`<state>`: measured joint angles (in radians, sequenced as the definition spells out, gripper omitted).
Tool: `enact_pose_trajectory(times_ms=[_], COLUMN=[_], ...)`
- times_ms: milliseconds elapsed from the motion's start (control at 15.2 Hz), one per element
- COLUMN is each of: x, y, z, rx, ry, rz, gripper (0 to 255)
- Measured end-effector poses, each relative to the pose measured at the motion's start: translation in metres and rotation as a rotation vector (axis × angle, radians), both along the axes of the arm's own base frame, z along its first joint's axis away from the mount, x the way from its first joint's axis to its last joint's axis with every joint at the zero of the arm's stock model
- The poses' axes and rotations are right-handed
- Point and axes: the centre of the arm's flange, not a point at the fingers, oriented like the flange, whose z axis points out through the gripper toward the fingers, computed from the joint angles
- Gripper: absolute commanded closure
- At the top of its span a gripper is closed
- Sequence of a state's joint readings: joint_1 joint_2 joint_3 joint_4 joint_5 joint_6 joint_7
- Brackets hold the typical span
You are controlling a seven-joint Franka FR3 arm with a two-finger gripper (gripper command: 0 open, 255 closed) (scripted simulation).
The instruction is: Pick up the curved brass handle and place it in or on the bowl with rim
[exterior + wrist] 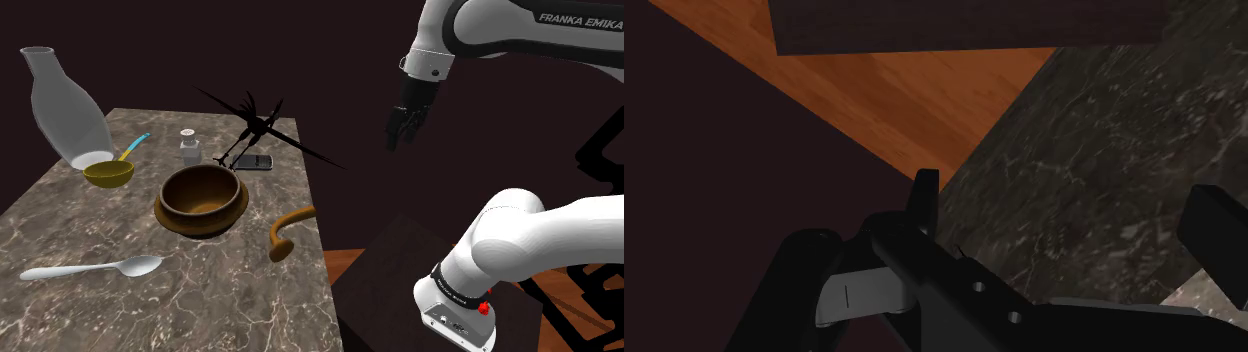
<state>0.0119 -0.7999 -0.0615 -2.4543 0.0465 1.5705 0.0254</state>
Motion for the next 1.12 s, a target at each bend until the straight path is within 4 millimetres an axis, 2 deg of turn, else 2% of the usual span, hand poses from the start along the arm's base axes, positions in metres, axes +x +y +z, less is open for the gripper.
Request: enact_pose_trajectory(times_ms=[66, 198, 1122], x=[0.0, 0.001, 0.023], y=[0.0, 0.015, 0.192], z=[0.0, -0.001, -0.035], rx=[0.0, -0.002, -0.029], ry=[0.0, 0.004, 0.043], rz=[0.0, -0.005, -0.073], gripper=[0, 0, 0])
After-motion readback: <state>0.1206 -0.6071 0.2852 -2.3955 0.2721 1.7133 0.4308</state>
